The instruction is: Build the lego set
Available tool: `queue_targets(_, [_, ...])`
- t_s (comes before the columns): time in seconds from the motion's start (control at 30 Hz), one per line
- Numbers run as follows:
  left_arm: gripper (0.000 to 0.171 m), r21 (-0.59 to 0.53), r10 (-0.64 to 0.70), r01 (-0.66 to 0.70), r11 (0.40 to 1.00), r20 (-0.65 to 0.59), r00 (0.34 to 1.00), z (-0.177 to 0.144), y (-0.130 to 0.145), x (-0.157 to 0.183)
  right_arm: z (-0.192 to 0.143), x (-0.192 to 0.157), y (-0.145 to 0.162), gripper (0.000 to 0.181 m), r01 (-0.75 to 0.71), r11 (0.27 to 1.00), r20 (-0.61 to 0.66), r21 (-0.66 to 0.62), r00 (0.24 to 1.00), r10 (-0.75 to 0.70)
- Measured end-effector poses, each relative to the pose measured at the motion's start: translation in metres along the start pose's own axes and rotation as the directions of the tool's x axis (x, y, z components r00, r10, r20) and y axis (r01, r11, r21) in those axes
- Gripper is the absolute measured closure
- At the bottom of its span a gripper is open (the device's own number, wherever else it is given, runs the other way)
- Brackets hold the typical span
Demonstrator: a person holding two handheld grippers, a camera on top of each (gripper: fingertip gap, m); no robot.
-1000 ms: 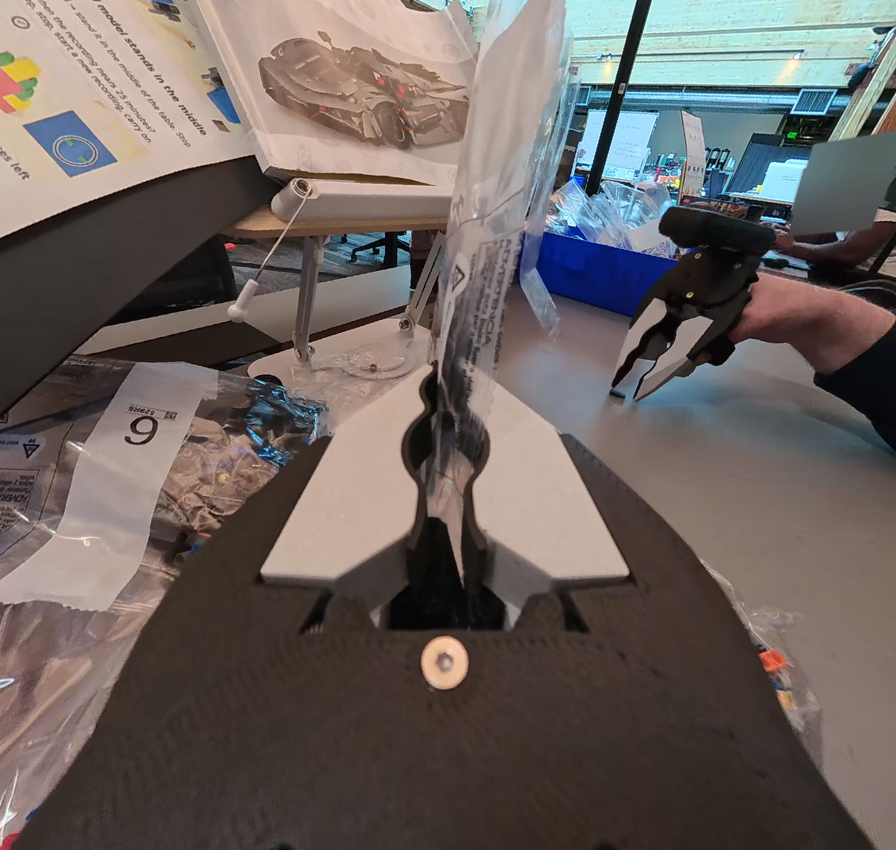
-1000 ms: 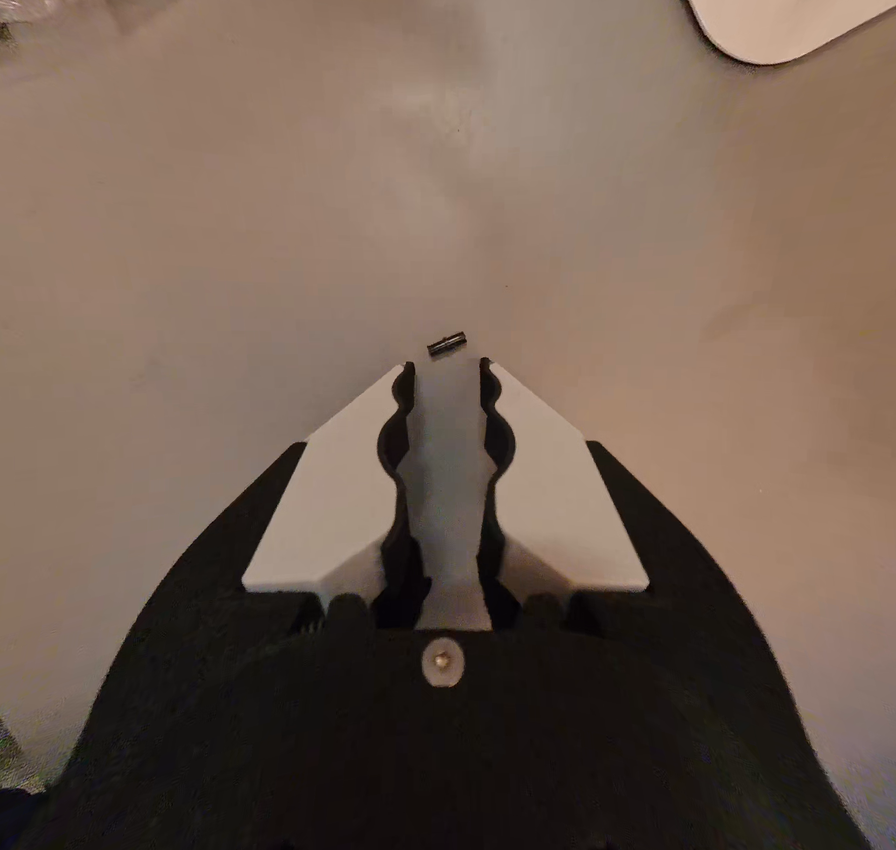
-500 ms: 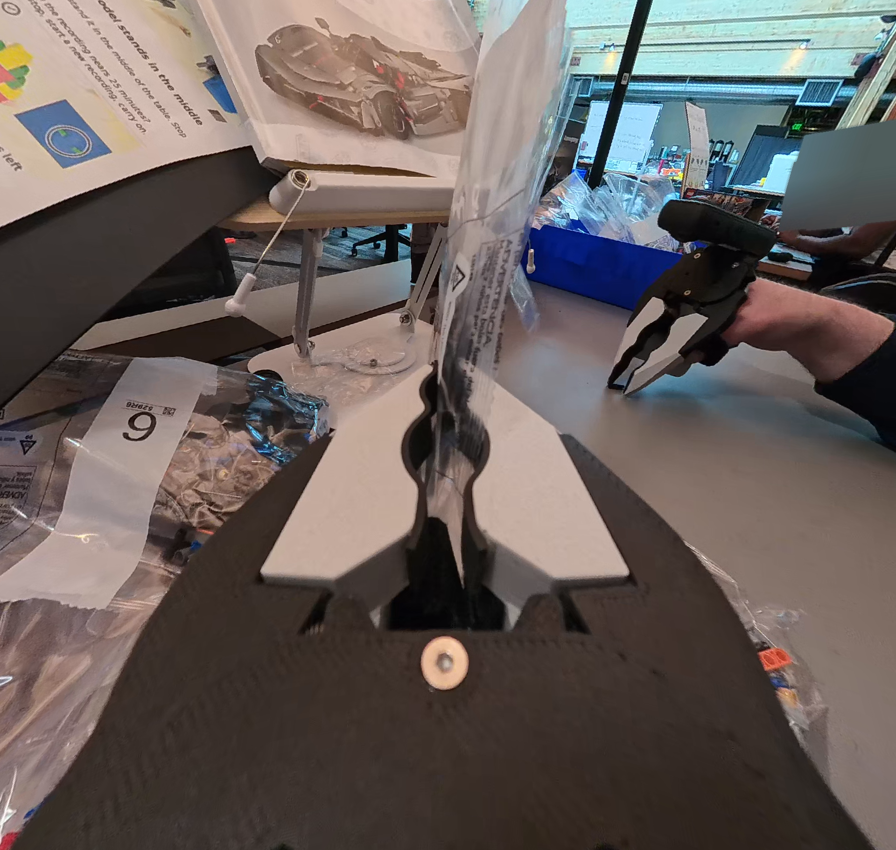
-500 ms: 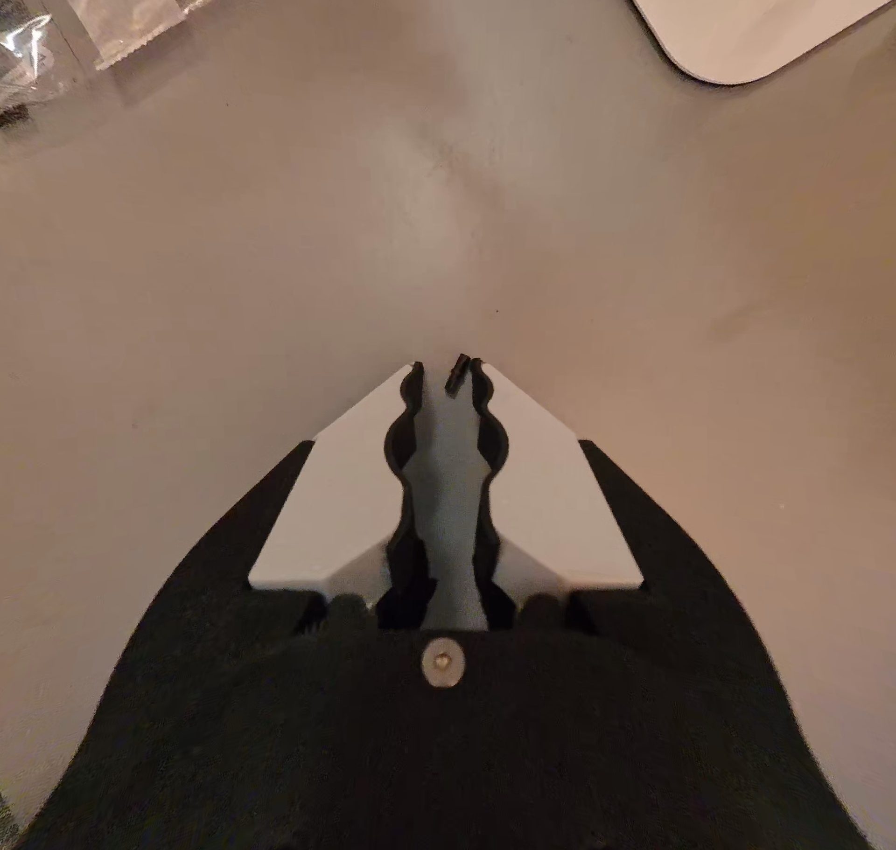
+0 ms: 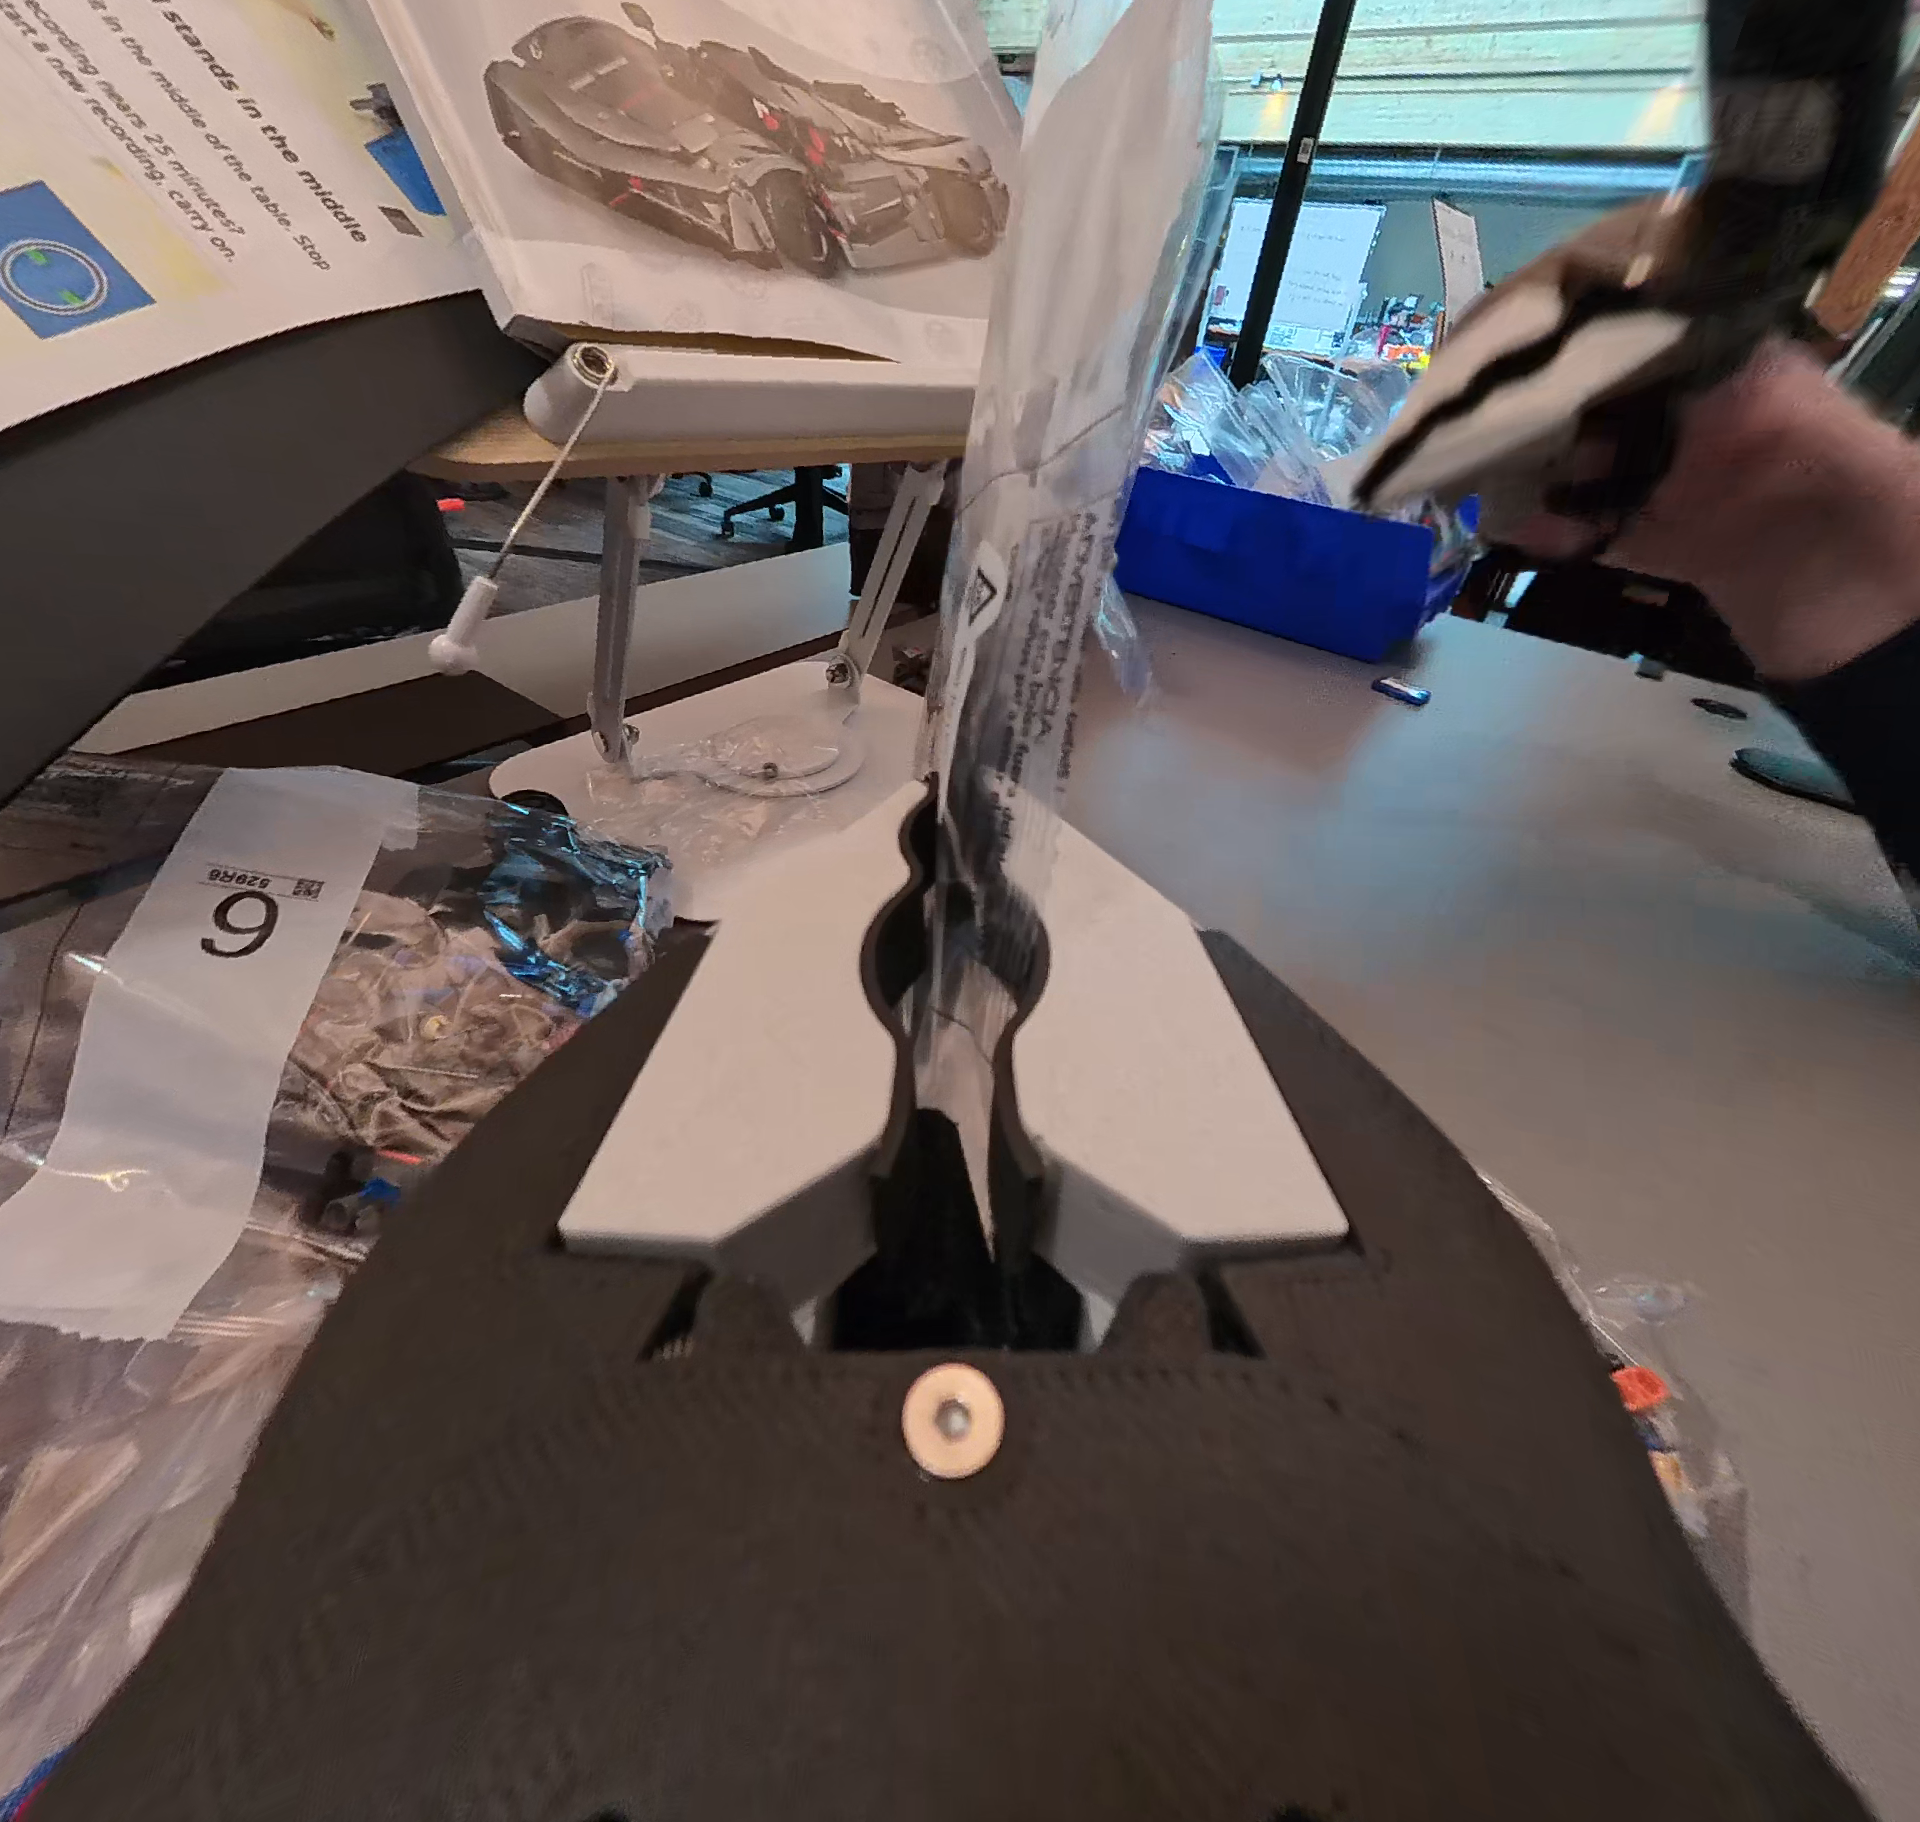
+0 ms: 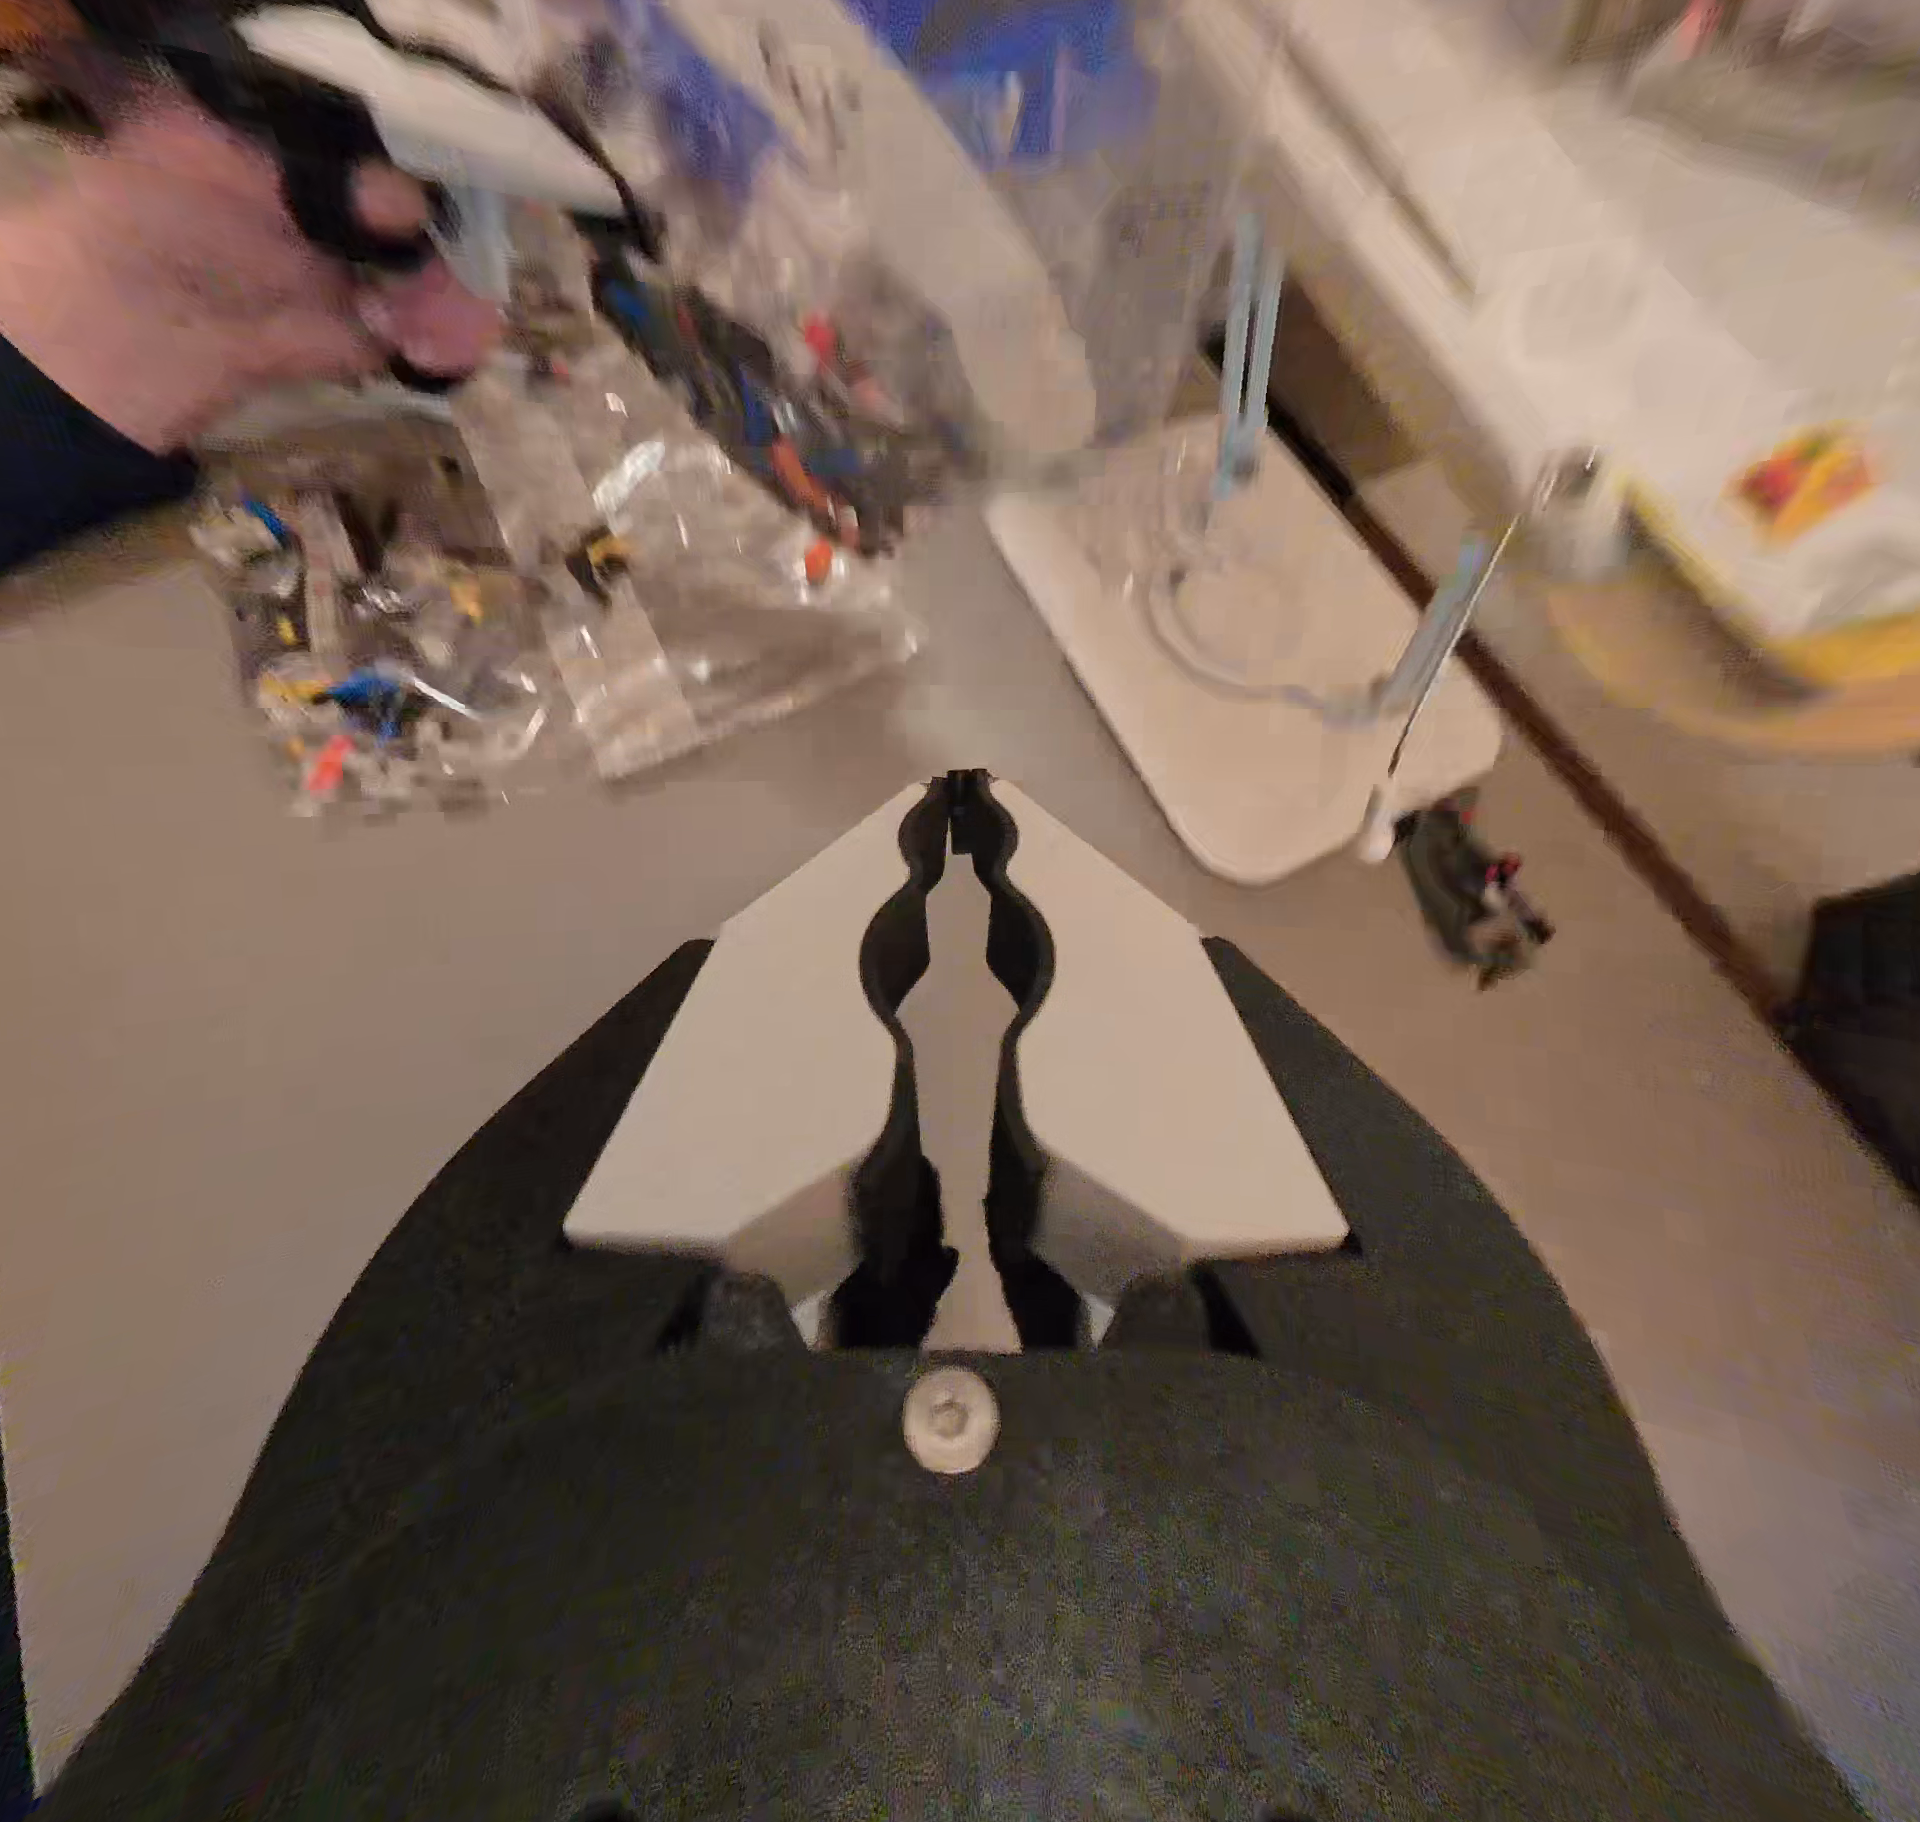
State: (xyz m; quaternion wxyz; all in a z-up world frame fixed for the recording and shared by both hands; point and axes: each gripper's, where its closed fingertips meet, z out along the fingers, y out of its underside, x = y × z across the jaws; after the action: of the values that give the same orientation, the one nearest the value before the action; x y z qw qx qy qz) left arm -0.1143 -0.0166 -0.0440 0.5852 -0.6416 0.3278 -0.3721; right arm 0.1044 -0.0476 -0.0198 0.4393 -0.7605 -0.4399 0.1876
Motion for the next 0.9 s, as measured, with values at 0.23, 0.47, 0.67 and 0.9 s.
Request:
queue_targets(0.23, [0.170, -0.017, 0.008, -0.008, 1.000, -0.039, 0.999, 0.004, 0.004, 0.008, -0.001, -0.001, -0.124, 0.180, 0.173, 0.975, -0.069, 0.139, 0.984, -0.165])
queue_targets(0.47, [0.170, -0.024, 0.020, -0.022, 0.999, -0.056, 0.998, 0.007, 0.005, 0.013, 0.030, 0.004, -0.137, 0.180, 0.127, 0.986, 0.025, 0.109, 0.991, -0.131])
queue_targets(0.67, [0.170, -0.019, 0.017, -0.018, 1.000, -0.056, 0.998, 0.006, 0.003, 0.013, 0.022, 0.011, -0.139, 0.169, 0.147, 0.979, -0.036, 0.142, 0.989, -0.144])
queue_targets(0.9, [0.170, -0.003, 0.003, -0.004, 1.000, -0.027, 1.000, 0.003, 0.001, 0.007, -0.036, 0.098, -0.104, 0.160, 0.033, 0.968, -0.294, 0.247, 0.955, 0.043])
